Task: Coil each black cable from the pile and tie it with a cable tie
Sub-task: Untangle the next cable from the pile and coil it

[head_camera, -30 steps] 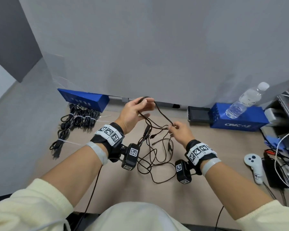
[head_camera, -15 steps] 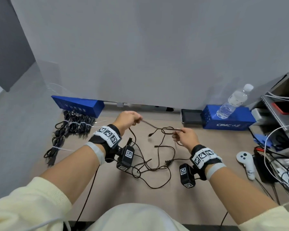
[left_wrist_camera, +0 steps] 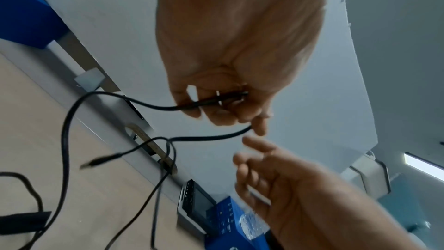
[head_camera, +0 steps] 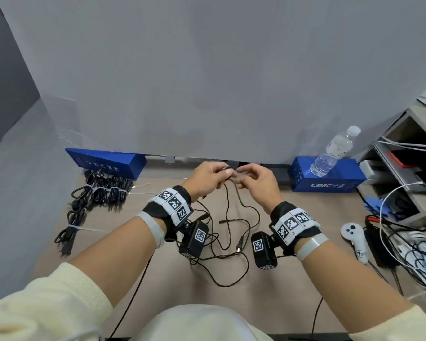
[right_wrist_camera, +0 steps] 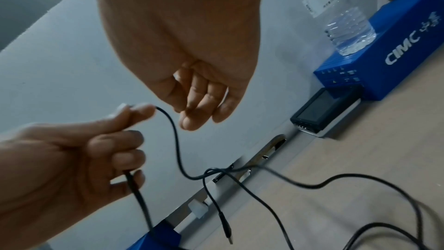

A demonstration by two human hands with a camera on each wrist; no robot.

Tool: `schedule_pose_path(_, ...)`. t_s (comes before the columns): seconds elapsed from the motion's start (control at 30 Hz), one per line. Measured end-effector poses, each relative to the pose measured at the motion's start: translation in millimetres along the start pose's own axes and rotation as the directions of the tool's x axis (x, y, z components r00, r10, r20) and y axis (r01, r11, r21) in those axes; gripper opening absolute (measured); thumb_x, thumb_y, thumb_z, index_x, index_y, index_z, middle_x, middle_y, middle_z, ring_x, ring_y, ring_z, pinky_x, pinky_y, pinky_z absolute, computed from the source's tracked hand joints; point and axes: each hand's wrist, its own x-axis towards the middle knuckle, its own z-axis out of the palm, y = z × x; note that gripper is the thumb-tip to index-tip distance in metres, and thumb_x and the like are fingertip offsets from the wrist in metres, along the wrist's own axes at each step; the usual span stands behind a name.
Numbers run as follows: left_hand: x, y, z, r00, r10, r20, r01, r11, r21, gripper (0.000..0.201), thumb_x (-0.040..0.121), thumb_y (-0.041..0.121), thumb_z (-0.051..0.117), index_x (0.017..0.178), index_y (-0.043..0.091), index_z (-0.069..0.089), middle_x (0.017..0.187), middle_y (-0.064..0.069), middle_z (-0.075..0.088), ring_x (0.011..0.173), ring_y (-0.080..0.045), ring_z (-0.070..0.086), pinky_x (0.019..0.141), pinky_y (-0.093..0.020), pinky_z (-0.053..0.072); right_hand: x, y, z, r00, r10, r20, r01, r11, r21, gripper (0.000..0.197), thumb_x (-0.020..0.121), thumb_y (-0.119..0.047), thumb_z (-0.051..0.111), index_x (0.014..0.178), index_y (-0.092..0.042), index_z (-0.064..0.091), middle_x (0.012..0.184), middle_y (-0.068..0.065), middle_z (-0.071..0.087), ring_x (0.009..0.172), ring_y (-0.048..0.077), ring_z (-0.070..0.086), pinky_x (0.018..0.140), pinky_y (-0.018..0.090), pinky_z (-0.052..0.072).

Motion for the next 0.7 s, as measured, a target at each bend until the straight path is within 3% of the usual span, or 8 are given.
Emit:
schedule_pose_path(0.07,-2,4,-6,0.999,0.051,-0.008,-0.051,0.998,-0.029,0.023,0.103,0.019,0.051,0.102,0.014,0.074,0.056,0.008,0.045,0.058,-0.011,0.043,0.061,-0.022,0.039,1,7,-3,1.000,0.028,0.008,-0.027,0.995,-0.091,0.030,0.089,-0.002,0.061,0.113,-0.019,0.068,0.095,0.009,0.073,0.085,0.016,0.067,0.082,0.032,0.055)
schedule_pose_path(0.2,-9,20,-16,0.996,0.062,0.062,-0.054,0.992,-0.110,0.030,0.104,0.026,0.052,0.104,0.005,0.073,0.059,0.002,0.038,0.058,-0.012,0.036,0.058,-0.020,0.034,3,10,11,0.982,0.013,0.186,0.026,0.978,-0.206,0.050,0.089,-0.010,0.068,0.135,-0.028,0.057,0.123,0.002,0.057,0.103,0.016,0.059,0.084,0.021,0.048)
schedule_pose_path(0.3,-16,31,-24,0.993,0.087,0.079,-0.071,0.980,-0.187,0.033,0.103,0.029,0.052,0.096,0.006,0.075,0.063,-0.004,0.039,0.061,-0.015,0.035,0.058,-0.022,0.033,12,11,31,0.947,-0.008,0.322,0.102,0.955,-0.278,0.038,0.091,-0.016,0.069,0.128,-0.022,0.063,0.131,0.000,0.052,0.106,0.014,0.056,0.086,0.020,0.047)
schedule_pose_path(0.4,-24,39,-34,0.990,0.112,0.081,-0.085,0.956,-0.283,0.032,0.102,0.031,0.051,0.090,0.014,0.076,0.070,-0.009,0.045,0.065,-0.015,0.041,0.062,-0.025,0.033,20,18,47,0.921,0.026,0.388,0.106,0.943,-0.314,0.026,0.094,-0.015,0.067,0.119,-0.018,0.069,0.108,-0.007,0.062,0.084,0.000,0.053,0.070,0.013,0.041)
schedule_pose_path(0.47,-28,43,-44,0.990,0.140,0.033,-0.118,0.918,-0.378,0.033,0.100,0.032,0.049,0.090,0.016,0.076,0.075,-0.012,0.049,0.069,-0.016,0.045,0.067,-0.028,0.037,25,27,54,0.926,0.097,0.365,0.035,0.940,-0.340,0.016,0.096,-0.015,0.064,0.109,-0.014,0.072,0.091,-0.003,0.064,0.083,0.009,0.056,0.068,0.014,0.042)
schedule_pose_path(0.57,-34,46,-62,0.982,0.133,-0.138,-0.190,0.776,-0.602,0.038,0.102,0.030,0.044,0.086,0.017,0.076,0.066,0.000,0.052,0.067,-0.015,0.050,0.068,-0.029,0.039,31,49,54,0.946,0.206,0.252,-0.084,0.902,-0.424,0.010,0.093,-0.024,0.066,0.087,-0.018,0.072,0.092,0.007,0.071,0.093,0.026,0.065,0.084,0.034,0.052)
schedule_pose_path(0.63,-36,44,-73,0.970,0.070,-0.232,-0.219,0.667,-0.713,0.041,0.103,0.031,0.043,0.082,0.018,0.075,0.064,0.003,0.052,0.067,-0.016,0.051,0.067,-0.031,0.038,31,62,46,0.937,0.293,0.192,-0.164,0.852,-0.498,0.015,0.091,-0.029,0.067,0.080,-0.020,0.068,0.085,0.006,0.068,0.089,0.028,0.064,0.079,0.034,0.048)
schedule_pose_path(0.7,-39,34,-83,0.954,-0.035,-0.297,-0.190,0.695,-0.694,0.039,0.102,0.031,0.046,0.076,0.018,0.073,0.063,0.003,0.054,0.067,-0.015,0.053,0.066,-0.030,0.041,29,69,38,0.930,0.331,0.159,-0.206,0.829,-0.520,0.018,0.093,-0.028,0.064,0.078,-0.021,0.068,0.082,0.004,0.066,0.087,0.026,0.061,0.077,0.031,0.044)
